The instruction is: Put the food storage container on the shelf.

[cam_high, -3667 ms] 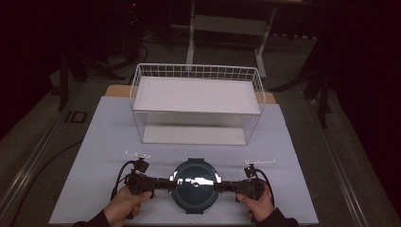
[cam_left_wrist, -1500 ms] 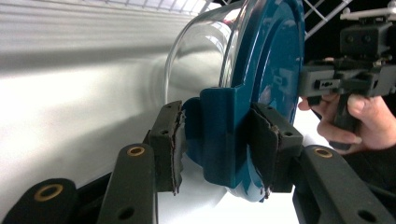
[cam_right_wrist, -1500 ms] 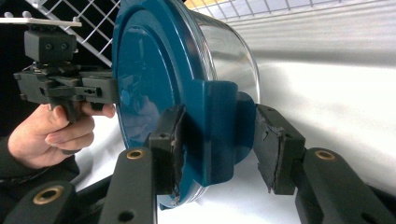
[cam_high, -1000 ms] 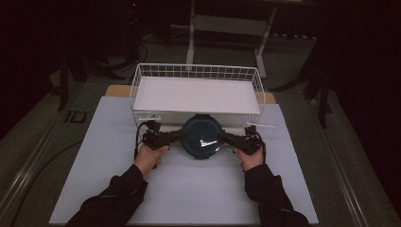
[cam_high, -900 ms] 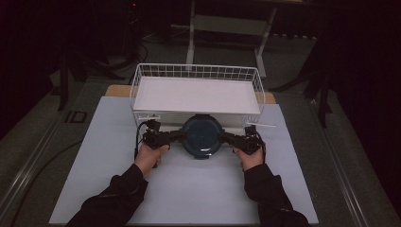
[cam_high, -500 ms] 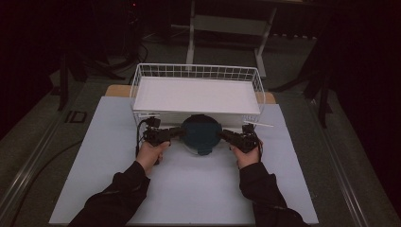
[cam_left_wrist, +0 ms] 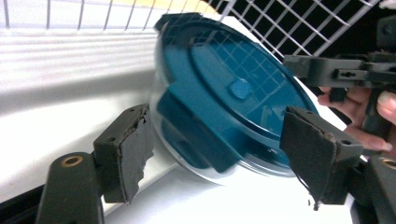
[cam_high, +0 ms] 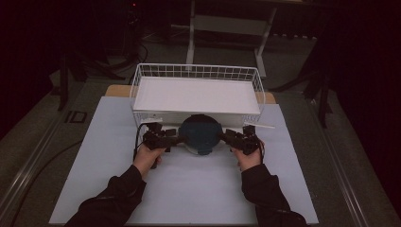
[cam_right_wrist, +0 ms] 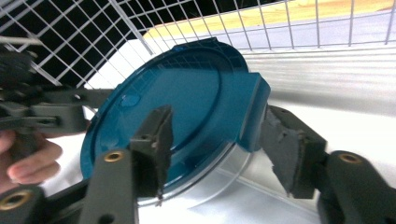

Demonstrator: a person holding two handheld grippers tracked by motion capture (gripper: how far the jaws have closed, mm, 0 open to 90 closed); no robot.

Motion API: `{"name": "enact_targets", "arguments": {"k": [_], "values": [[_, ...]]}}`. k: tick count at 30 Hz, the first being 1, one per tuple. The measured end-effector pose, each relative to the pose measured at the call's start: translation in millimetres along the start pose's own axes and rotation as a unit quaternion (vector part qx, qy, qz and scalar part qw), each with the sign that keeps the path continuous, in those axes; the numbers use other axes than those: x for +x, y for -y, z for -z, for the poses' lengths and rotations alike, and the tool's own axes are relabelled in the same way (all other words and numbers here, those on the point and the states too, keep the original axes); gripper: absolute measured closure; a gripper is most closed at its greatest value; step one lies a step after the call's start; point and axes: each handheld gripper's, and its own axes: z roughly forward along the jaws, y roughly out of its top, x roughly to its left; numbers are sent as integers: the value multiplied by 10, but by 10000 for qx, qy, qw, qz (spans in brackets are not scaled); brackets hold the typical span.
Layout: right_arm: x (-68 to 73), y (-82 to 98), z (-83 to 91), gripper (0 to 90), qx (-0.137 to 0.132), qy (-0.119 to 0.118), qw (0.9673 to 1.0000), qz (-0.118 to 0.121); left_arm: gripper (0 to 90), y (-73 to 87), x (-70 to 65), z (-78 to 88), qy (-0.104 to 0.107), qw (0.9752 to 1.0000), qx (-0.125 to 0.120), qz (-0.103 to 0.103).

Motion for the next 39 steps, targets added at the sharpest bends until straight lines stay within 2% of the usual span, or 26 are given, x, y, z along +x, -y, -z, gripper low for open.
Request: {"name": "enact_targets", "arguments": {"k": [1, 2, 3, 4, 7, 9, 11, 17, 21, 24, 28, 29, 30, 36, 39], "values": [[11, 6, 14, 407, -1, 31, 10000, 19, 211, 4, -11, 15, 0, 10000, -15, -20], [19, 12, 22, 403, 9, 21, 10000, 26, 176, 14, -22, 37, 59, 9998, -28, -182], [40, 20, 39, 403, 21, 57, 9999, 80, 137, 25, -36, 56, 122, 9996, -2, -253], [56, 28, 52, 401, 12, 72, 9999, 103, 126, 37, -51, 71, 107, 9994, 29, -326], [113, 46, 97, 385, 43, 64, 9998, 180, 0, 66, -99, 110, 115, 9987, 156, -467], [144, 58, 124, 391, 62, 19, 9998, 195, 0, 95, -123, 153, 154, 9982, 143, -565], [179, 70, 149, 386, 77, -13, 9996, 254, 0, 124, -148, 186, 41, 9973, 69, -729], [341, 148, 233, 394, 133, -103, 9992, 369, 0, 201, -231, 282, 187, 9963, 170, -816], [460, 228, 275, 475, 236, -176, 9989, 355, 0, 282, -317, 353, 358, 9958, 210, -812], [540, 293, 277, 550, 361, -216, 9984, 369, 0, 377, -383, 406, 403, 9949, 316, -867], [608, 375, 232, 793, 560, -248, 9968, 512, 0, 461, -469, 508, 472, 9943, 272, -922], [616, 391, 218, 861, 603, -256, 9964, 535, 0, 473, -499, 540, 435, 9939, 236, -990], [622, 402, 206, 895, 637, -236, 9961, 568, 0, 478, -525, 574, 434, 9935, 233, -1024], [625, 412, 135, 899, 702, -248, 9957, 560, 0, 502, -630, 767, 473, 9925, -42, -1125], [641, 421, 82, 900, 769, -197, 9951, 596, 0, 525, -644, 810, 438, 9928, -77, -1114]]}}
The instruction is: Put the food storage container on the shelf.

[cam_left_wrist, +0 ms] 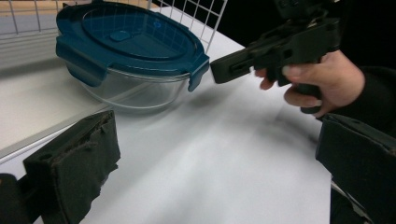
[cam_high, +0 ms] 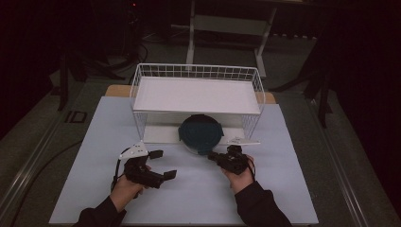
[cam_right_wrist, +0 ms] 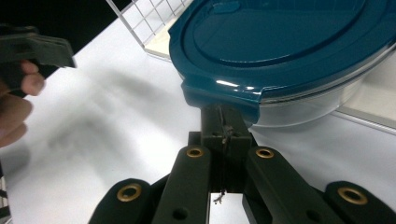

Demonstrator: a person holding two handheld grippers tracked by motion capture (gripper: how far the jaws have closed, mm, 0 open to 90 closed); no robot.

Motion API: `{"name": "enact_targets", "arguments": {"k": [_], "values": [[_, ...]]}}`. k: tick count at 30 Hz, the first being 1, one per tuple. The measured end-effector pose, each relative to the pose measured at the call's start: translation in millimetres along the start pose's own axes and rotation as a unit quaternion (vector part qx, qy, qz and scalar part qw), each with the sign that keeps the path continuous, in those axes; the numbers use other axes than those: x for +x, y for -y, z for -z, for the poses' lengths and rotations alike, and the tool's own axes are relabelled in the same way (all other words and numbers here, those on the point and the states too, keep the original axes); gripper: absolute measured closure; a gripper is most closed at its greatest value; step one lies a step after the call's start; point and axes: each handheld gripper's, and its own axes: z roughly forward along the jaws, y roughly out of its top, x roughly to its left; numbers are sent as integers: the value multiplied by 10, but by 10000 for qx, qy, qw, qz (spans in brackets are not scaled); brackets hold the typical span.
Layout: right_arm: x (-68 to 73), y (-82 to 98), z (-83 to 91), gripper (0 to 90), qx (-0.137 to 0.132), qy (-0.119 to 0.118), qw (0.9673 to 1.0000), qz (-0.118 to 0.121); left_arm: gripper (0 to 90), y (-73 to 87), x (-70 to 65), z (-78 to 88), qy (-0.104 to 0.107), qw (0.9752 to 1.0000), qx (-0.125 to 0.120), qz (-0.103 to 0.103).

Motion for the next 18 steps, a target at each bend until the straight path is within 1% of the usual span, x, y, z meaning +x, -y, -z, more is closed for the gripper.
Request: {"name": "enact_targets", "arguments": {"k": [2, 3, 5, 7, 11, 18], "values": [[-2, -2, -33, 900, 5, 36, 10000, 43, 0, 17, -14, 13, -46, 10000, 2, -48], [-6, -3, -46, 900, 8, 34, 10000, 37, 0, 30, -26, 20, -83, 9999, 13, -111], [-5, -8, -71, 900, 26, 41, 10000, 39, 0, 47, -37, 25, -71, 9999, 4, -133], [4, -21, -91, 900, 41, 36, 9999, 86, 0, 54, -41, 27, -137, 9997, -1, -193], [3, -48, -136, 900, 21, 56, 9999, 96, 0, 58, -32, 17, -143, 9997, -73, -169], [4, -95, -221, 900, 19, 116, 9998, 139, 0, 71, -36, -28, -128, 9996, -53, -229]]}}
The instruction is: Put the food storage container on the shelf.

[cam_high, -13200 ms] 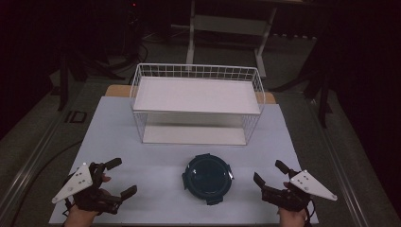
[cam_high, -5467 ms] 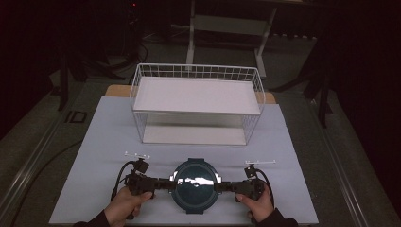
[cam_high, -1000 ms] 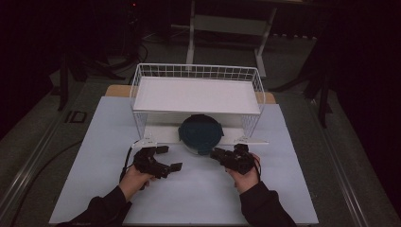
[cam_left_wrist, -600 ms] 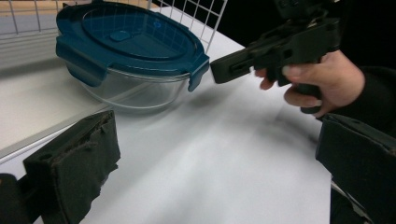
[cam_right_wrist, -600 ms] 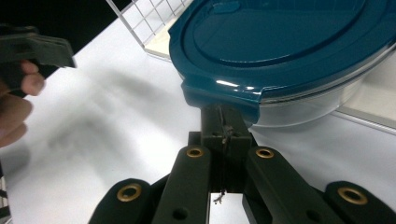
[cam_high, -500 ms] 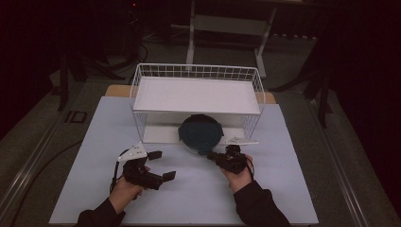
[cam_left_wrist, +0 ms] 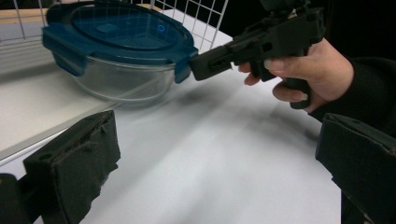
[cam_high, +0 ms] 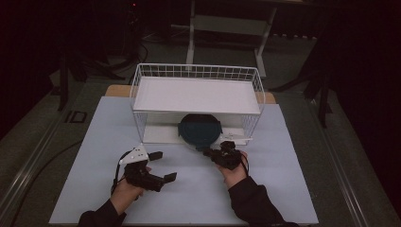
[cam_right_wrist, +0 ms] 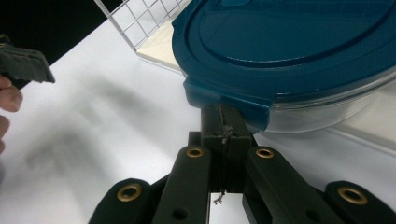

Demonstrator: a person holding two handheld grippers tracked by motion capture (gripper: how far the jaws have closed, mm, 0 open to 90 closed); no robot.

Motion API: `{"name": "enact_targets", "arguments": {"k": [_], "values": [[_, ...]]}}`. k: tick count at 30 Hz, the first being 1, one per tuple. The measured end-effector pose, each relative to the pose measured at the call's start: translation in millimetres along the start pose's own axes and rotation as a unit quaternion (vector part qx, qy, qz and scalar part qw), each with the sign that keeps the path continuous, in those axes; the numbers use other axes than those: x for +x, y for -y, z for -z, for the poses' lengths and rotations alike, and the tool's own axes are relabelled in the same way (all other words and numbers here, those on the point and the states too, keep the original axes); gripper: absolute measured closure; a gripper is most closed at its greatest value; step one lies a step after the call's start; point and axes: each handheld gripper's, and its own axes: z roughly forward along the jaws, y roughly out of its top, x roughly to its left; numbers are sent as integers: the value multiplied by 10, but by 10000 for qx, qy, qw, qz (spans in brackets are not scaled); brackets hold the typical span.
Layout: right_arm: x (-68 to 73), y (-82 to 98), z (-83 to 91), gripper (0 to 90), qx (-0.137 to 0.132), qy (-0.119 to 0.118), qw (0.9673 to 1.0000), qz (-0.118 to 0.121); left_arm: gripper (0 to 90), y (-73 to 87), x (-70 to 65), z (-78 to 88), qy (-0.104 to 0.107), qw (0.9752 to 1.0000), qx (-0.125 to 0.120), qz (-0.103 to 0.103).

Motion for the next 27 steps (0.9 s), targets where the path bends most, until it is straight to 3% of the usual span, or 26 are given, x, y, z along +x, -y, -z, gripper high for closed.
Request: {"name": "enact_targets", "arguments": {"k": [18, 27], "values": [[-72, -144, -221, 900, -25, 163, 9998, -78, 0, -2, -18, 7, 12, 9999, -41, -147], [-108, -212, -316, 900, -53, 214, 9997, -101, 0, 2, -11, 16, -11, 9999, -76, -126]]}}
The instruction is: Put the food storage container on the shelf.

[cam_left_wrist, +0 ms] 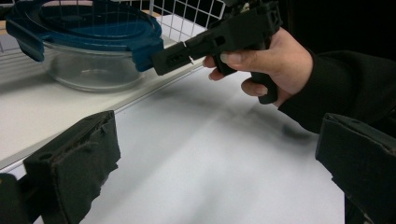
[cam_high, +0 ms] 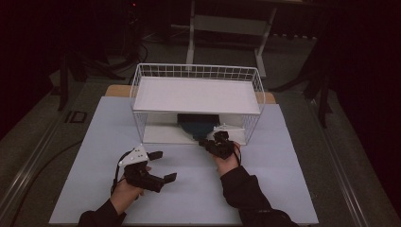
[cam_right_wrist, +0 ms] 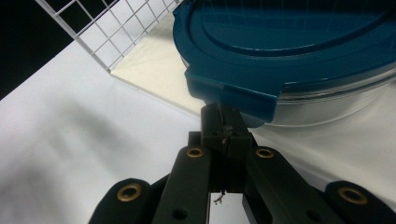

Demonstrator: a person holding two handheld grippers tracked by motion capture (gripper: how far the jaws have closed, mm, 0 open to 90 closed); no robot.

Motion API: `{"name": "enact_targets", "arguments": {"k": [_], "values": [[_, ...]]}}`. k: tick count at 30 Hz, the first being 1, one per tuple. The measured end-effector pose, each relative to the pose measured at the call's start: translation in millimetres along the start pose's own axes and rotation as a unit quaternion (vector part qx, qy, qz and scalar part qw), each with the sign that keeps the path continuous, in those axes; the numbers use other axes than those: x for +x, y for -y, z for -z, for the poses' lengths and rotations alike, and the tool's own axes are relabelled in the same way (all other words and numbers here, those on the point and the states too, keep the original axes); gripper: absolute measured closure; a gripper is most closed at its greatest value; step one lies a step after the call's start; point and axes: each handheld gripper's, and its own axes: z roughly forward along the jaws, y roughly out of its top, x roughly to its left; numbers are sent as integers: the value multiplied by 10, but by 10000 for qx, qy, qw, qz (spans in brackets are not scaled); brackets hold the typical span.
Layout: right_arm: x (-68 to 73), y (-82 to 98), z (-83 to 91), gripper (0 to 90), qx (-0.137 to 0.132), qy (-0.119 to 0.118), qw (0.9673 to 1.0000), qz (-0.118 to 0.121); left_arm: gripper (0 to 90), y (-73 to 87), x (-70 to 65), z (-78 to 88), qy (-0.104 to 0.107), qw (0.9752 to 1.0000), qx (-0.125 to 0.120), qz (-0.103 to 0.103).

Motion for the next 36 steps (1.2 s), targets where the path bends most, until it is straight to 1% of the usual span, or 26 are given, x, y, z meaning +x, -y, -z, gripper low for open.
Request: {"name": "enact_targets", "arguments": {"k": [2, 4, 7, 10, 11, 13, 15, 16, 19, 22, 23, 25, 26, 27, 29, 31, 34, 36], "values": [[-3, -16, -21, 900, 10, 38, 10000, 30, 0, 2, -1, 2, -2, 10000, 2, -4], [-12, -27, -33, 900, 1, 34, 10000, 6, 0, 4, -6, 5, -5, 10000, -3, -10], [-6, -27, -43, 899, -1, 29, 10000, 81, 0, 3, -7, 4, -8, 10000, 2, -23], [-8, -11, -29, 888, -26, -85, 10000, -41, 0, -1, -13, 5, -6, 10000, -6, -36], [3, 1, -20, 869, -28, -135, 9999, -17, 0, -3, -17, 7, -3, 10000, -8, -46], [30, 34, 13, 842, -63, -153, 9998, 65, 0, -7, -20, 10, -8, 10000, -15, -58], [49, 67, 50, 769, -82, -221, 9997, 91, 0, -11, -19, 8, -7, 10000, -23, -55], [62, 81, 71, 716, -110, -209, 9997, 107, 0, -12, -20, 6, -10, 10000, -27, -54], [104, 109, 125, 471, -192, -260, 9991, 280, 0, -15, -38, 5, -19, 9999, -3, -116], [122, 133, 182, 284, -268, -403, 9984, 302, 0, -19, -61, 12, 2, 9999, -3, -137], [127, 141, 204, 247, -269, -469, 9979, 345, 0, -22, -64, 15, 7, 9999, -10, -153], [131, 159, 259, 215, -364, -566, 9972, 323, 0, -28, -73, 22, 4, 9999, -15, -169], [132, 165, 280, 183, -336, -597, 9970, 350, 0, -31, -74, 27, 1, 9998, -18, -180], [128, 170, 297, 179, -342, -636, 9966, 400, 0, -35, -76, 31, -5, 9999, -26, -171], [107, 181, 338, 179, -285, -797, 9958, 340, 0, -43, -83, 36, -10, 9999, -22, -150], [85, 204, 386, 164, -326, -768, 9961, 297, 0, -50, -92, 43, -1, 9999, -23, -153], [56, 239, 466, 164, -331, -708, 9964, 313, 0, -54, -94, 47, 30, 9999, -14, -157], [39, 268, 528, 164, -354, -722, 9962, 321, 0, -51, -92, 50, 38, 9999, 3, -134]]}}
